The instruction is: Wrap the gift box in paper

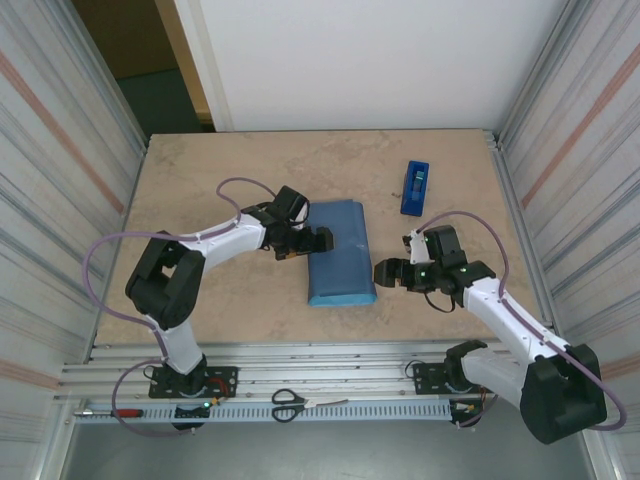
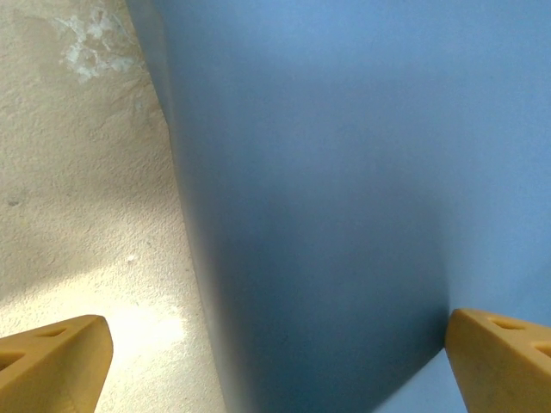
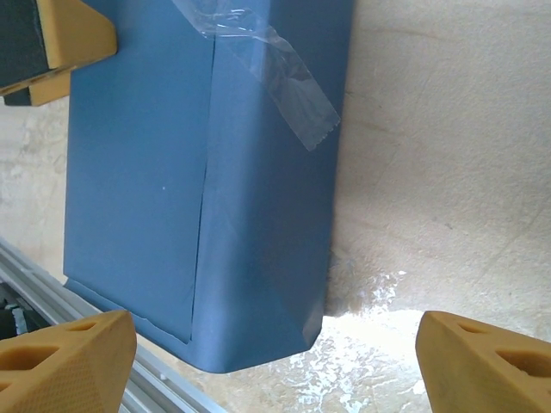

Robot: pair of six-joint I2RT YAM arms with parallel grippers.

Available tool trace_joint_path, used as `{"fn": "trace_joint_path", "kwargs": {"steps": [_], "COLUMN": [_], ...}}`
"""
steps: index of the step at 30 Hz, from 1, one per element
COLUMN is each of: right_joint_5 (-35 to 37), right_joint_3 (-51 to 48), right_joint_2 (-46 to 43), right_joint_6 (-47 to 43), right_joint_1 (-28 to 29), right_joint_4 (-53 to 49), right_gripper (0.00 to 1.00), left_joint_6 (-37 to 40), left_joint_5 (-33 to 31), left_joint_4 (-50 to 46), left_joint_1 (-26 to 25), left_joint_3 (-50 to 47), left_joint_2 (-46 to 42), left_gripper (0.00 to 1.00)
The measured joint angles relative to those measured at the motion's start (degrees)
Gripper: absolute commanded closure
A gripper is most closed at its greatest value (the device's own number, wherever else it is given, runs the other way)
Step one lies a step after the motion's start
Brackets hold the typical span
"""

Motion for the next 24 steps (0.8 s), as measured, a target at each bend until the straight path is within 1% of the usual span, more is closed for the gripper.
{"fn": "trace_joint_path", "kwargs": {"steps": [12, 17, 21, 24], "right_joint_5": [-0.24, -0.94, -1.27, -1.25], "right_joint_3": [2.21, 2.27, 3.23, 4.07], "right_joint_2": [2.16, 3.96, 6.60, 8.98], "right_joint_6": [-0.35, -0.59, -1.68, -2.56], "right_joint_1": [0.04, 0.28, 1.53, 2.49], "right_joint_4": [0.04, 0.07, 0.11, 0.35], "right_gripper": [0.18, 0.23, 0.28, 0.34], "left_joint_6": [0.02, 0.02, 0.04, 0.04], "left_joint_5": [0.04, 0.09, 0.46, 0.59], "left_joint_4": [0.42, 0.52, 0.76, 1.01], "left_joint_1": [-0.02, -0.02, -0.02, -0.02], "left_joint_3": [-0.11, -0.17, -0.17, -0.17], "left_joint_2": [0.22, 0.31, 0.44, 0.59], "left_gripper": [0.02, 0.03, 0.03, 0.03]}}
